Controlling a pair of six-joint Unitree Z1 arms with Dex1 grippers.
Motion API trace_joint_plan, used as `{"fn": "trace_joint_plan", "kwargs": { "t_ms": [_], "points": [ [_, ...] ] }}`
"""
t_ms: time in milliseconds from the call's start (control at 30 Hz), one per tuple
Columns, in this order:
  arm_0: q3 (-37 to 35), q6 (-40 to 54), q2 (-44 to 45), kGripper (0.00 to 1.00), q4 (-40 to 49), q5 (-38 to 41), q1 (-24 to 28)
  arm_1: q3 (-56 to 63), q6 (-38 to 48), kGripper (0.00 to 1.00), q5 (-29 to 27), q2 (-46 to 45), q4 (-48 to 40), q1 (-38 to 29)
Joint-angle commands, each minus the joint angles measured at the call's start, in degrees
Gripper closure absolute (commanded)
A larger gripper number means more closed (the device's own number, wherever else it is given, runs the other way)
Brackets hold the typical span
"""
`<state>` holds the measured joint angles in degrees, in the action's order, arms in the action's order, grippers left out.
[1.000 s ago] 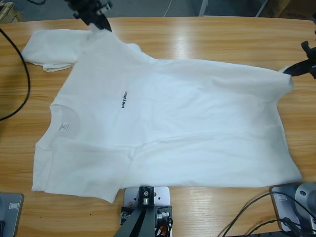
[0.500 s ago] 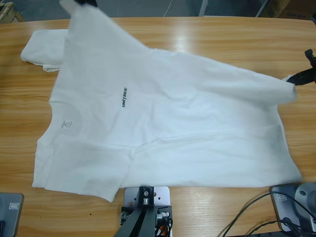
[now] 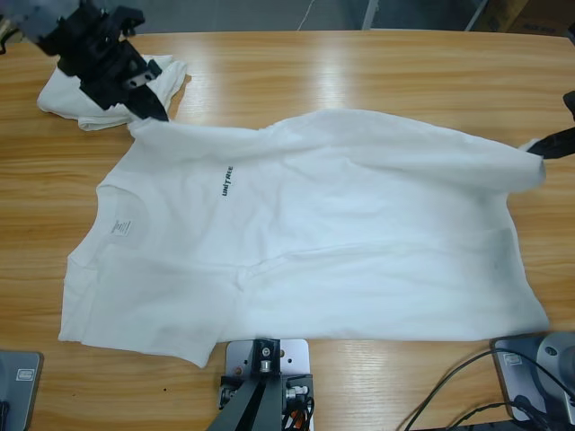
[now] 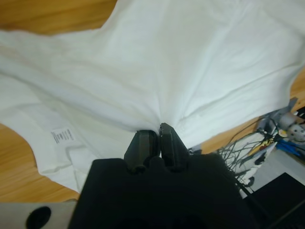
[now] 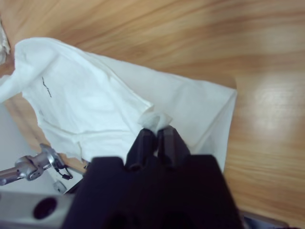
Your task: Fold clothes
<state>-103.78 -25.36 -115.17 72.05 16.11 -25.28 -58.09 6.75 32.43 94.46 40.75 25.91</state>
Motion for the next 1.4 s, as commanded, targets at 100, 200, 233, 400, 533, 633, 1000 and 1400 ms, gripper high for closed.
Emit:
{"fn": "trace_joint_plan", "kwargs": {
  "t_ms": [100,200,233,400,533,633,1000,1400],
  "points": [
    [19.21,-3.20,7.22,1.000,-14.29,0.49,0.40,4.20,-1.97,1.000,-6.31,-2.95,3.16,-6.05],
    [23.53,-3.76,9.26,1.000,-17.76,-0.83,0.40,7.22,-2.36,1.000,-9.10,-5.44,0.76,-8.35],
    [24.73,-3.99,9.73,1.000,-18.79,-1.20,0.40,7.66,-2.36,1.000,-9.06,-6.02,0.32,-8.47],
    [29.96,-5.58,11.67,1.000,-22.96,-2.39,0.40,7.94,-0.48,1.000,-10.38,-7.06,1.56,-10.74],
    [35.52,-5.56,12.34,1.000,-25.88,-2.01,0.40,7.24,1.14,1.000,-12.02,-4.32,3.20,-12.80],
    [40.12,-5.50,13.69,1.000,-27.95,-1.83,0.40,2.70,0.68,1.000,-15.73,-0.87,6.12,-12.90],
    [44.80,-5.50,13.74,1.000,-31.52,-1.11,0.10,-4.40,-2.36,1.000,-24.22,8.46,18.09,-14.18],
    [49.20,-8.14,13.53,1.000,-33.82,0.68,-4.47,-4.73,1.30,0.053,-29.93,11.96,18.32,-18.88]
  ]
}}
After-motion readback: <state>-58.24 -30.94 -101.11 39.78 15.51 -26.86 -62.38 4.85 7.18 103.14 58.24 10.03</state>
